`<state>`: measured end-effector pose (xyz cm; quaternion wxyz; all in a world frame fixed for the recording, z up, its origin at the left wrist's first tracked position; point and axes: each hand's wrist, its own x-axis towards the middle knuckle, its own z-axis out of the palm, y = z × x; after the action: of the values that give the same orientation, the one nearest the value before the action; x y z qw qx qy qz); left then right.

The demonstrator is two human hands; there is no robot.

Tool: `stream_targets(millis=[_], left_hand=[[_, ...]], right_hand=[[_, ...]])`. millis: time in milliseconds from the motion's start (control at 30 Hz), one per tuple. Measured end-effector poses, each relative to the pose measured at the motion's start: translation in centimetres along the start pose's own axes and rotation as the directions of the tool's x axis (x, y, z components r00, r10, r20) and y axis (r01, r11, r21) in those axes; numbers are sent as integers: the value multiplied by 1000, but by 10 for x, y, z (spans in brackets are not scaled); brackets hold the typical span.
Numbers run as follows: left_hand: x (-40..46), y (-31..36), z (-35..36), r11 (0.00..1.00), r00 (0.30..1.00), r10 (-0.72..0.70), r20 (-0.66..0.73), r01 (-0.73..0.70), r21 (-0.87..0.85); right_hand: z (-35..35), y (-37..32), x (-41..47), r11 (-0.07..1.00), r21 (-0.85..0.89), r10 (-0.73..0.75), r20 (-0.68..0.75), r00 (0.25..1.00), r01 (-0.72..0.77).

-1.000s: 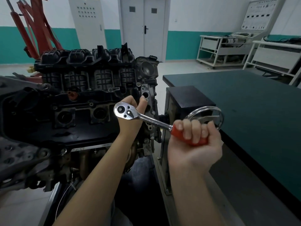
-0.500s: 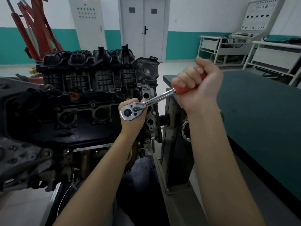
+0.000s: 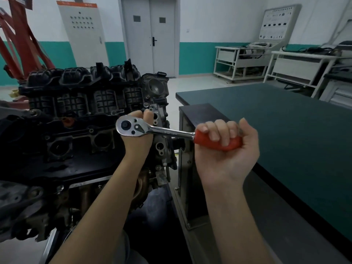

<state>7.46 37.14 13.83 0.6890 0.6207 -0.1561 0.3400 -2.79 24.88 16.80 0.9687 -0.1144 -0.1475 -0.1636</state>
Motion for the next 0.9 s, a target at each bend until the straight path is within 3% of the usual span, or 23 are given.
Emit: stream_targets(millis=[100,200,300,400,533,667,767,900], left_hand=[[12,26,14,999,998,36,53,-36,1],[23,48,36,996,977,66,201,-78,51],[22,60,76,993,939,66,338,-96,72],[10,50,130,992,892,-84,444,31,125],[-18,18,204,952,741,-289,606,155,264],[-59,-13,276,934,582,-351,733,158,322],[-89,-37,319,912,461,-410,787,192,363],[-121,-68,362,901,282,-432,857,183,393]], right_hand=[[7,-19,0,999,48,-15,67,998,12],[6,-47,-3,997,61,-45,65,997,41],[1,-83,-4,996,-10,-89,-45,995,89],[-15,-120,-7,976,-160,-183,-221,958,149],[-50,-170,-16,929,-300,-324,-372,870,218],[-94,-218,-26,828,-487,-523,-494,694,277],[-132,-250,-34,713,-673,-641,-510,574,197],[-181,-287,-42,527,-850,-718,-459,523,-24]])
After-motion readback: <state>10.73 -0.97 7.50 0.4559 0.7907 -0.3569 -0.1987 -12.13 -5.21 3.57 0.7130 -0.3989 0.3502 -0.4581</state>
